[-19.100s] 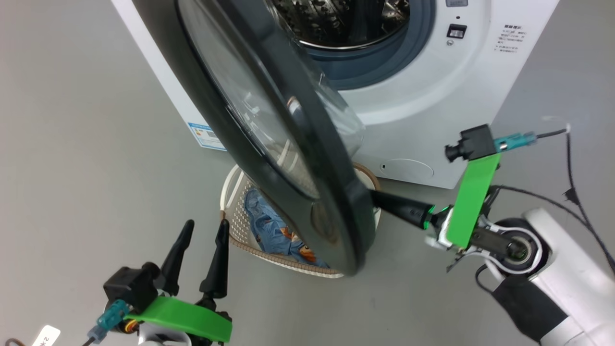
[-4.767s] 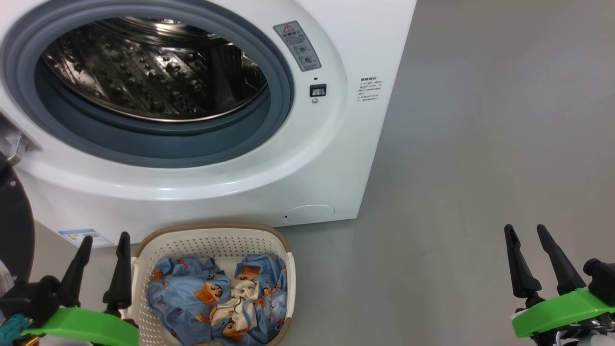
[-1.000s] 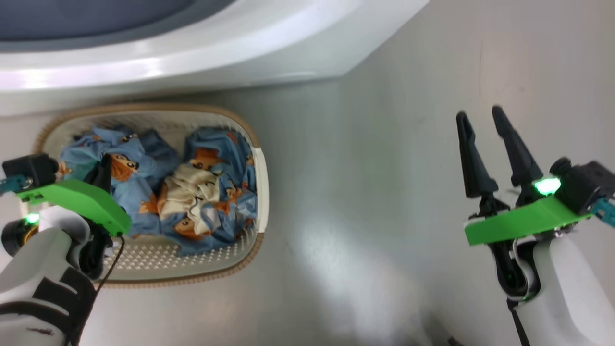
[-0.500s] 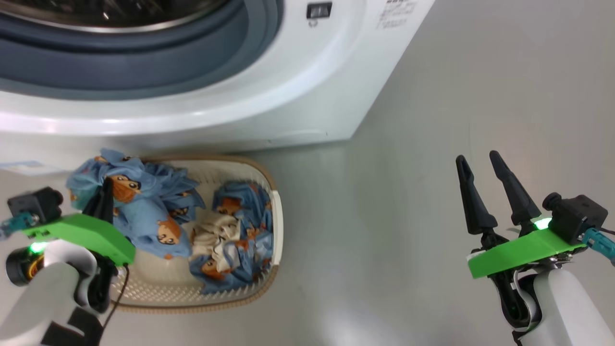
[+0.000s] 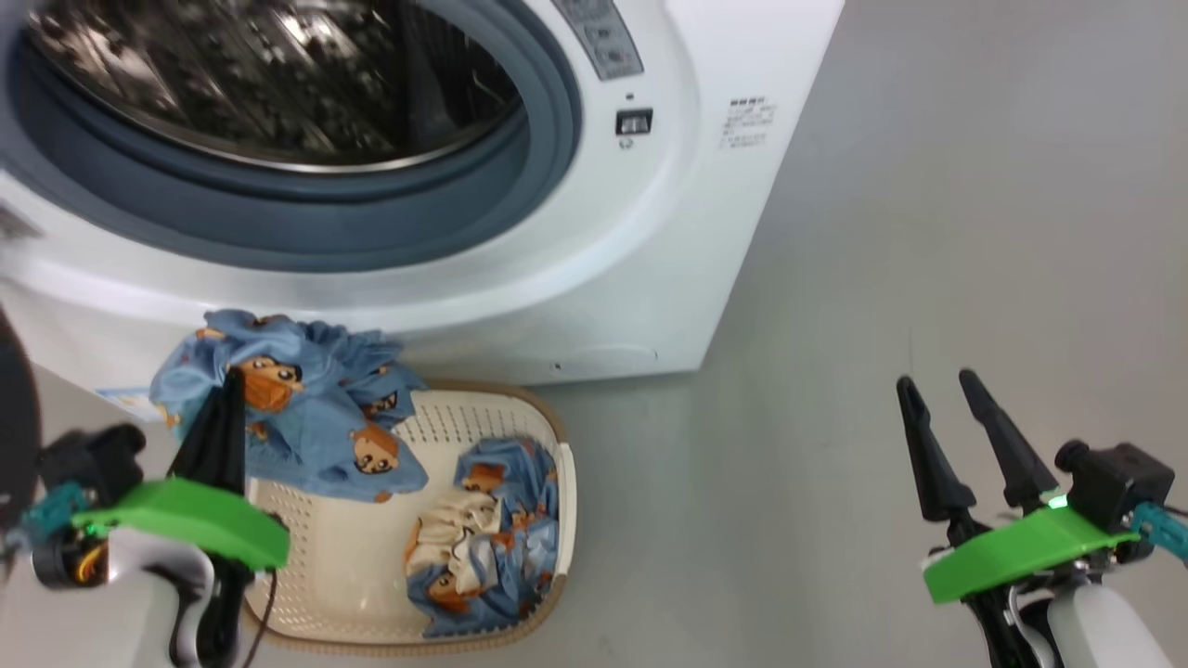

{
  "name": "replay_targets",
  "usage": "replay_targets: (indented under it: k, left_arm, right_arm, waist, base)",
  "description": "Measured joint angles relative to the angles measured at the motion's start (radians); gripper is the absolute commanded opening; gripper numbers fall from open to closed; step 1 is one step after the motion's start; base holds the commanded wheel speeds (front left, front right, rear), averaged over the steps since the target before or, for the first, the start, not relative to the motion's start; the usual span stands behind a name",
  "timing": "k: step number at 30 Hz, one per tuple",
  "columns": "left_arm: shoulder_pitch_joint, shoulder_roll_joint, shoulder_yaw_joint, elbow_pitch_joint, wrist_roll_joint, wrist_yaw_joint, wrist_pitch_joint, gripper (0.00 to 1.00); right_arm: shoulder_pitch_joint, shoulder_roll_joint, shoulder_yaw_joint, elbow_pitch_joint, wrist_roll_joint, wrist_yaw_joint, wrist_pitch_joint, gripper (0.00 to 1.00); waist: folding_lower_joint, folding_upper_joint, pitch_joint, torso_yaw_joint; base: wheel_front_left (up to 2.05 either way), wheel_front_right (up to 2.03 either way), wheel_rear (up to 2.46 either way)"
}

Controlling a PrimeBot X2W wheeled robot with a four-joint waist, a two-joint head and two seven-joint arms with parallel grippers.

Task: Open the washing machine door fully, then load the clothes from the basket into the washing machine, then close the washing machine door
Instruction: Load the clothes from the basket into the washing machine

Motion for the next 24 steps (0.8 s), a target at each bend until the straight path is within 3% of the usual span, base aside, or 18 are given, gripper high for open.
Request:
replay_targets:
  k: [12, 24]
  left_arm:
    - [0.272, -0.050, 0.132, -0.296, 0.115, 0.000, 0.000, 0.00]
    - [0.341, -0.088, 0.168, -0.353, 0.139, 0.000, 0.000, 0.00]
  right_arm:
    - [0.091, -0.007, -0.033, -0.002, 0.006, 0.000, 0.000, 1.00]
    - [0.091, 0.000, -0.043, -0.004, 0.006, 0.000, 0.000, 1.00]
  waist:
    - [0.0000, 0.0000, -0.104, 0.019]
    - [0.0000, 0.0000, -0.088, 0.008]
  base:
    - [0.00, 0.00, 0.00]
    - [0.00, 0.00, 0.00]
